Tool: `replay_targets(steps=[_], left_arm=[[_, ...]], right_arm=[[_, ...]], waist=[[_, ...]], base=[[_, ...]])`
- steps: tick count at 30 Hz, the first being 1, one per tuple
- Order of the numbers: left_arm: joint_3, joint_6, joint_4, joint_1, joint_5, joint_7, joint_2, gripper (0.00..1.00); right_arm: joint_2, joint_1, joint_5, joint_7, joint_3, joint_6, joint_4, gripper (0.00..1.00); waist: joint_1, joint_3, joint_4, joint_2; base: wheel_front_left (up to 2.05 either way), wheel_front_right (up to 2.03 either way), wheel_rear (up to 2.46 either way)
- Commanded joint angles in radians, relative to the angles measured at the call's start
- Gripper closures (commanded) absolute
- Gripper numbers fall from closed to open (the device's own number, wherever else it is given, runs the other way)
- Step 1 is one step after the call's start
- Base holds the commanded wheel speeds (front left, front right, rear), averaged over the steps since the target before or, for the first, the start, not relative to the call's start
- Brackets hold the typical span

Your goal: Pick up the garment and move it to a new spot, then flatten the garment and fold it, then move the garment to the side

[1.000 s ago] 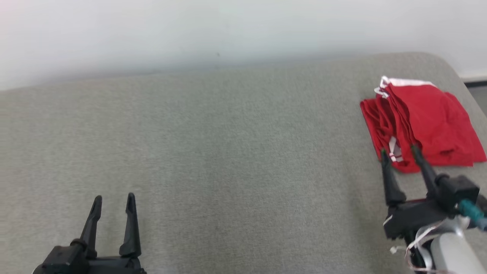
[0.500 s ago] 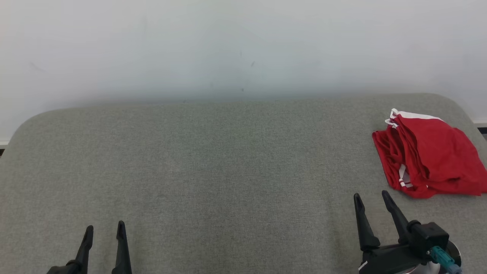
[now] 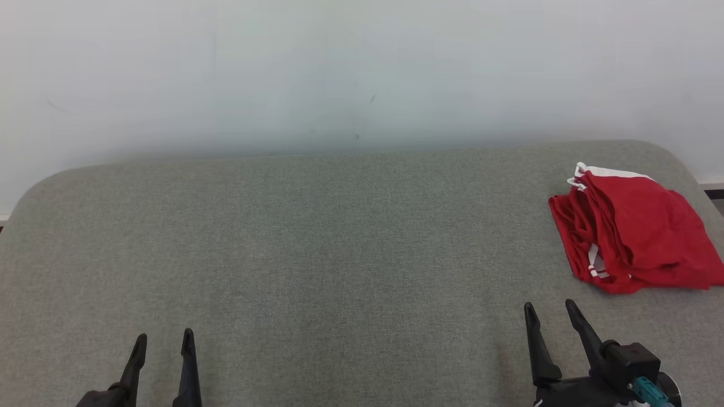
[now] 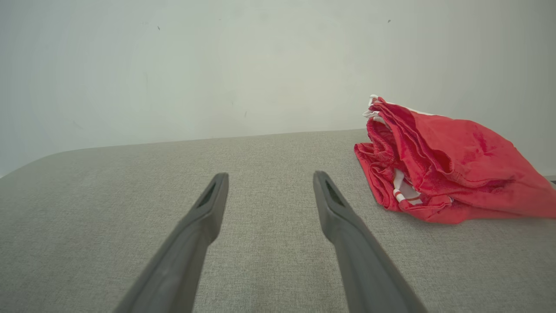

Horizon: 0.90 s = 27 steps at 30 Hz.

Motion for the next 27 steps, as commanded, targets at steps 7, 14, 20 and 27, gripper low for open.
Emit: replay_targets(steps=[7, 14, 20, 27], left_arm=[[-0.001, -0.006, 0.003, -0.011, 0.009, 0.0, 0.0, 0.0], [0.004, -0.008, 0.008, -0.006, 0.011, 0.0, 0.0, 0.0], [0.01, -0.002, 0.005, 0.002, -0.001, 0.0, 0.0, 0.0], [0.013, 0.001, 0.01, 0.003, -0.001, 0.001, -0.001, 1.0]], right_arm=[[0.012, 0.005, -0.012, -0.005, -0.001, -0.003, 0.007, 0.0], [0.017, -0.001, -0.007, -0.006, 0.002, -0.003, 0.014, 0.0], [0.02, -0.012, 0.001, -0.006, 0.013, -0.003, 0.024, 0.0], [0.02, -0.004, 0.004, 0.0, 0.023, 0.0, 0.037, 1.0]], waist=[[0.0, 0.004, -0.013, 0.0], [0.0, 0.002, -0.012, 0.0], [0.0, 0.001, -0.019, 0.0], [0.0, 0.001, -0.03, 0.0]], base=[[0.0, 0.0, 0.0], [0.0, 0.0, 0.0], [0.0, 0.0, 0.0], [0.0, 0.0, 0.0]])
